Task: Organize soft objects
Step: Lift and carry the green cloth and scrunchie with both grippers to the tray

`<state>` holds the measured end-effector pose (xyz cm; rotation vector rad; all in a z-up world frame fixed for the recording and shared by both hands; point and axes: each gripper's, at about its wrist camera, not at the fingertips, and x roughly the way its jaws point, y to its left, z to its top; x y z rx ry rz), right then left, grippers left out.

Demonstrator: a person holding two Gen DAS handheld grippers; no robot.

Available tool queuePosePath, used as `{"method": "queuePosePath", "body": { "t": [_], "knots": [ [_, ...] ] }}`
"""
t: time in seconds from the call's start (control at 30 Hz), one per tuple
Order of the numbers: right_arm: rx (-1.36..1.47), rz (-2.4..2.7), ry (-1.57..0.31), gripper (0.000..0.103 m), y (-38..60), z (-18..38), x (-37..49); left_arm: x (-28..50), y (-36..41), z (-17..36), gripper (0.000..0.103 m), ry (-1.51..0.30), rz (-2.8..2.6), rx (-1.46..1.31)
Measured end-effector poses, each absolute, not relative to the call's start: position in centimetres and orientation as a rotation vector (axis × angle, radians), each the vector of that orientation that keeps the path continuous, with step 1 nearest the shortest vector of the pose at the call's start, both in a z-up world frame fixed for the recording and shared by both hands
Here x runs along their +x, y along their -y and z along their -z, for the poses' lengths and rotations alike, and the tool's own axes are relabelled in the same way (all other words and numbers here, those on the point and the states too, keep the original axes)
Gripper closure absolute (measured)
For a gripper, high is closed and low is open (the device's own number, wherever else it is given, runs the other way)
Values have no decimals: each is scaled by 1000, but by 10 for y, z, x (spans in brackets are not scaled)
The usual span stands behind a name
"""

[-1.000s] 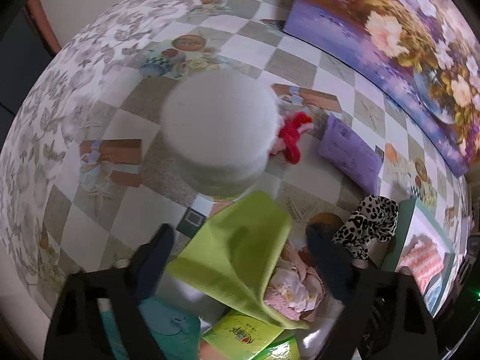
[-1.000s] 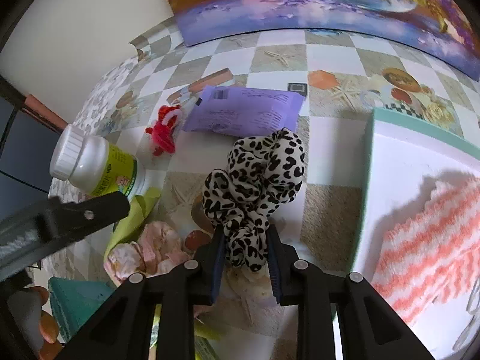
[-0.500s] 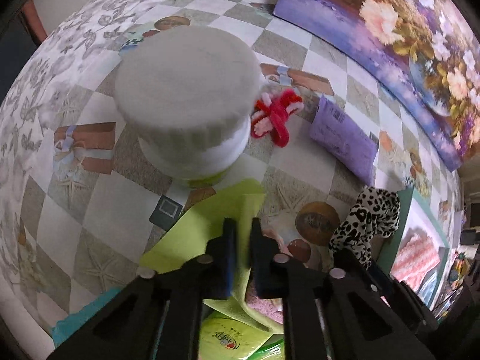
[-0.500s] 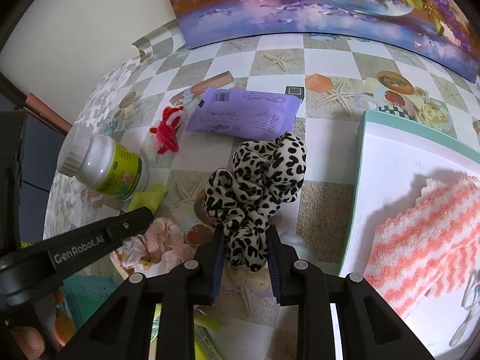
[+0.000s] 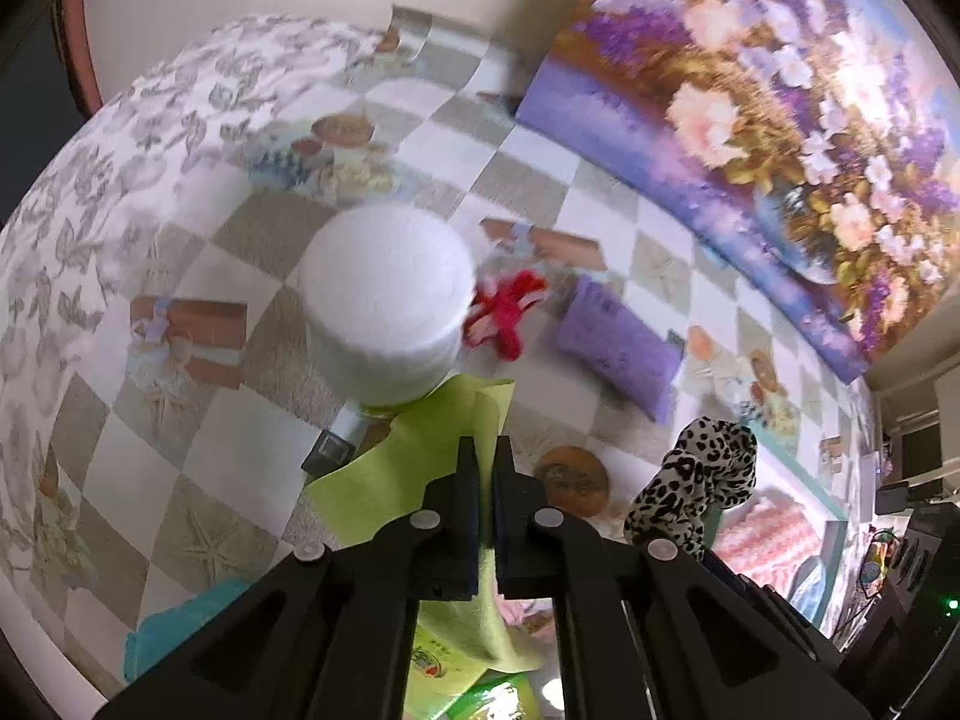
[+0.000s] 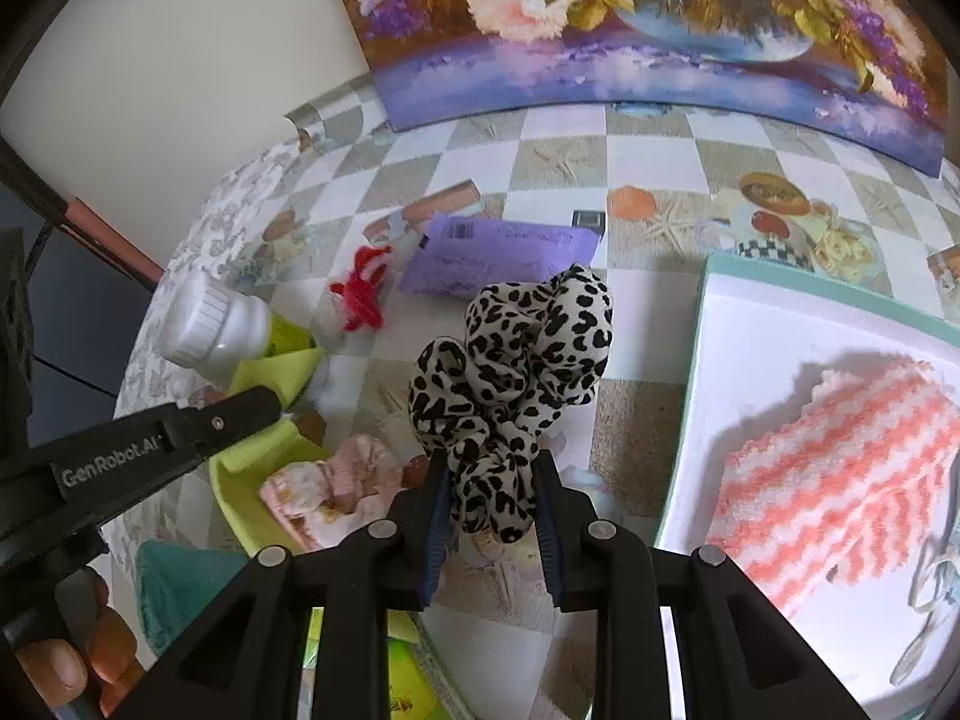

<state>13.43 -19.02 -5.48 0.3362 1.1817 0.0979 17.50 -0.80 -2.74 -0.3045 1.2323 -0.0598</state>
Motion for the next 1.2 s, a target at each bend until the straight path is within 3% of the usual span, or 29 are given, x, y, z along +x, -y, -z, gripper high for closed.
{"method": "queuePosePath", "body": {
  "t": [0.7, 1.2],
  "knots": [
    [386, 67, -1008, 76, 250, -39, 94, 136, 50, -102, 100, -888, 242, -249],
    [457, 449, -967, 75, 370, -48, 26, 89, 199, -74, 100, -996, 588, -37]
  ]
}}
